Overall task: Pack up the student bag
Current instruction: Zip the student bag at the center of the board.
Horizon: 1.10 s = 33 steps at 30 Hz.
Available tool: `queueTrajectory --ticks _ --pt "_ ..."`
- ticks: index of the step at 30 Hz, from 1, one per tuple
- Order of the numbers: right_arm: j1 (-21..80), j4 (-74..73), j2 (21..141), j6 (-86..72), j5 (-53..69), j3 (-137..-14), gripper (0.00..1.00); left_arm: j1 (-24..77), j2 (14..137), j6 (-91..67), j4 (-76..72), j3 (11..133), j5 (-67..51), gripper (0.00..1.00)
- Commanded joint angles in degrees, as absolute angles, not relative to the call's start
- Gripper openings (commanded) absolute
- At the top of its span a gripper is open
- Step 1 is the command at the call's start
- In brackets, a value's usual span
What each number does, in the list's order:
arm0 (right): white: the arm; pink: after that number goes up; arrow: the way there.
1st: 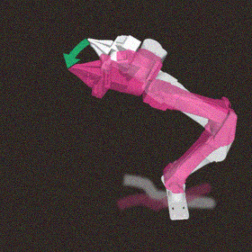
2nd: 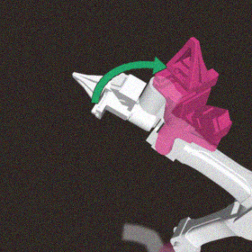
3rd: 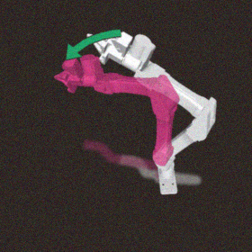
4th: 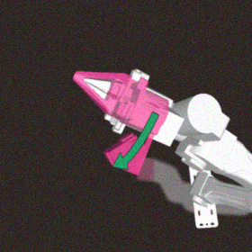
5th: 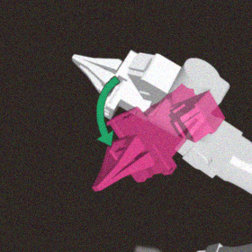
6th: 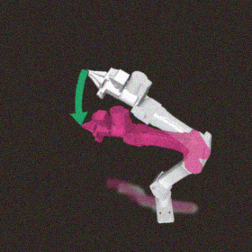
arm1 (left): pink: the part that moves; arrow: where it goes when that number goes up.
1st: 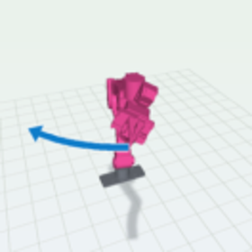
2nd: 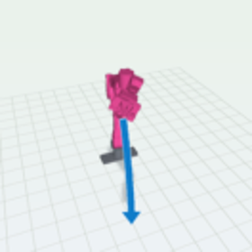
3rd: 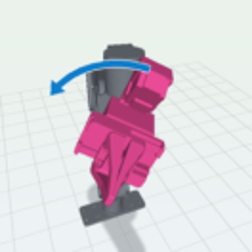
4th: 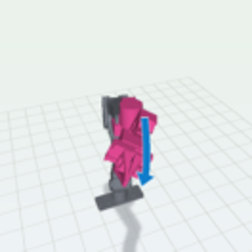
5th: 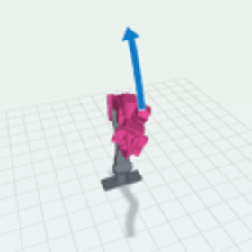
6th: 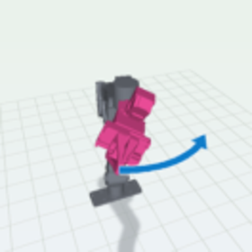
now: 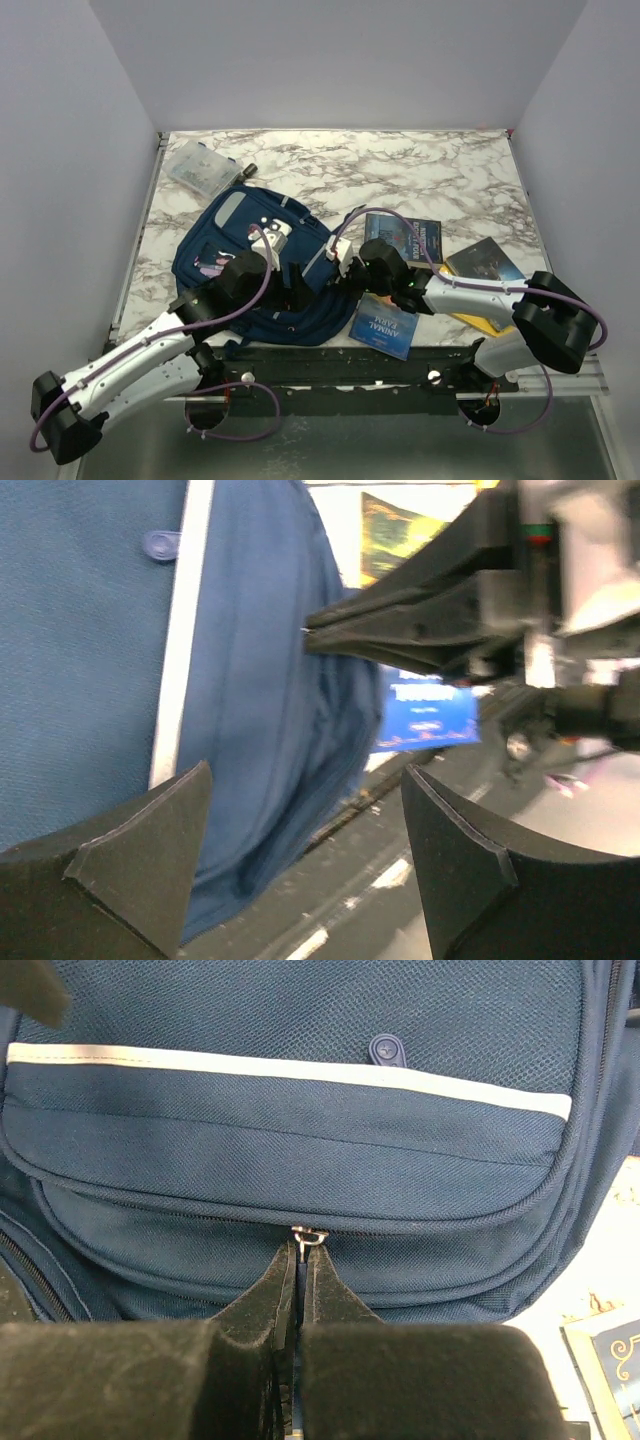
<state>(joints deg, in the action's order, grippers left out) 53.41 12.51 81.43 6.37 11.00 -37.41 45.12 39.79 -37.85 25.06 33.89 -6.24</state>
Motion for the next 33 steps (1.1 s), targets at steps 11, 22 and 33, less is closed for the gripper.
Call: queueTrajectory --ticks 11,22,33 --pt "51.2 13.3 79.4 1.7 20.0 -36.9 0.00 60.3 52.4 -31.2 15.3 30.6 23.4 0.66" --pt "51.0 10.9 78.8 0.9 21.1 -39.1 0.00 63.5 64.5 -31.1 17.6 36.6 26.2 0.60" --pt "51.0 10.1 78.2 2.5 17.8 -37.9 0.00 64.1 68.7 -33.8 28.8 40.6 36.1 0.22"
